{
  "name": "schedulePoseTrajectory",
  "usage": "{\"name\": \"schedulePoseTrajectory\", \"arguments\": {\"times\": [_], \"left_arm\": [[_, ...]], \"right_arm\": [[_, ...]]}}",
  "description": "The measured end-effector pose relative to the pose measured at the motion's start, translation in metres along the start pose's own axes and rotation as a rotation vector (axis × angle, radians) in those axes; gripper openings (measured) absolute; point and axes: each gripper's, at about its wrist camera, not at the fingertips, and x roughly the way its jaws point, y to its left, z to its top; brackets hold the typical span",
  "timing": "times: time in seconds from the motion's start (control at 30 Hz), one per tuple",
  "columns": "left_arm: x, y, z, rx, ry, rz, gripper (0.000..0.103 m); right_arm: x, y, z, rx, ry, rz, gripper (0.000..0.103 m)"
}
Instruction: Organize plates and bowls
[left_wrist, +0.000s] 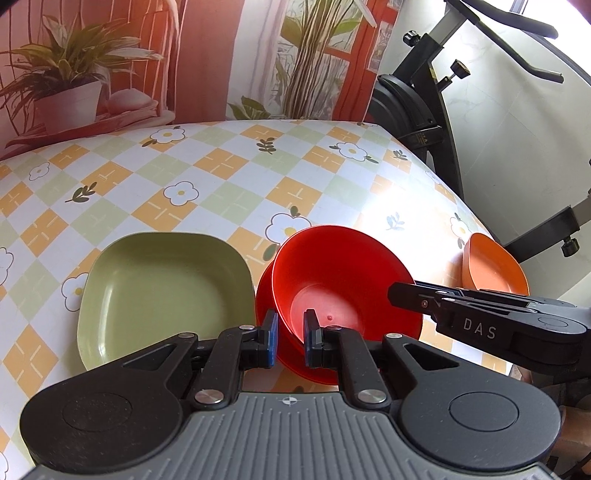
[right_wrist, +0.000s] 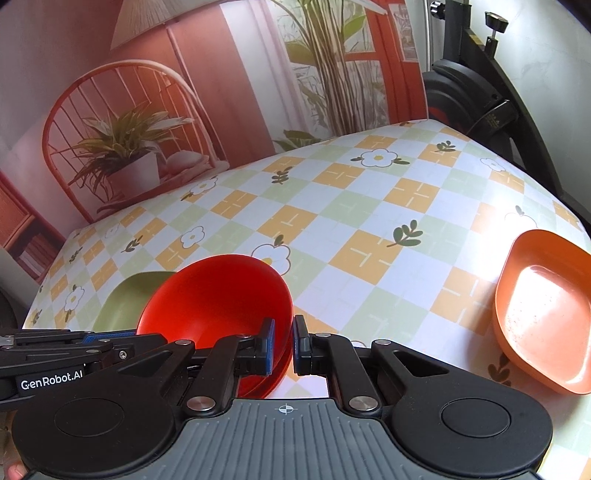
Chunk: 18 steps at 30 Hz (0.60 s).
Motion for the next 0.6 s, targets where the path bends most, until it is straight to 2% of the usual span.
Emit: {"name": "schedulePoseTrajectory", "arguments": {"times": [0.17, 0.33, 0.47, 0.6], "left_arm": [[0.002, -0.001, -0.003, -0.004, 0.011, 0.003, 0.014], [0.002, -0.002, -0.001, 0.004, 0.008, 0.031, 0.019], [-0.005, -0.002, 0.002, 0.000, -0.028, 0.069, 0.031], [-0.014, 0.000, 0.008, -0.018, -0.077, 0.082, 0.033]], "right_arm": [[0.001, -0.001, -0.002, 0.004, 0.007, 0.003, 0.009], [0.002, 0.000, -0.002, -0.001, 0.008, 0.007, 0.012], [-0.001, -0.001, 0.000, -0.007, -0.008, 0.003, 0.017], [-0.007, -0.006, 0.007, 0.001, -0.055, -0.008, 0.017]]}}
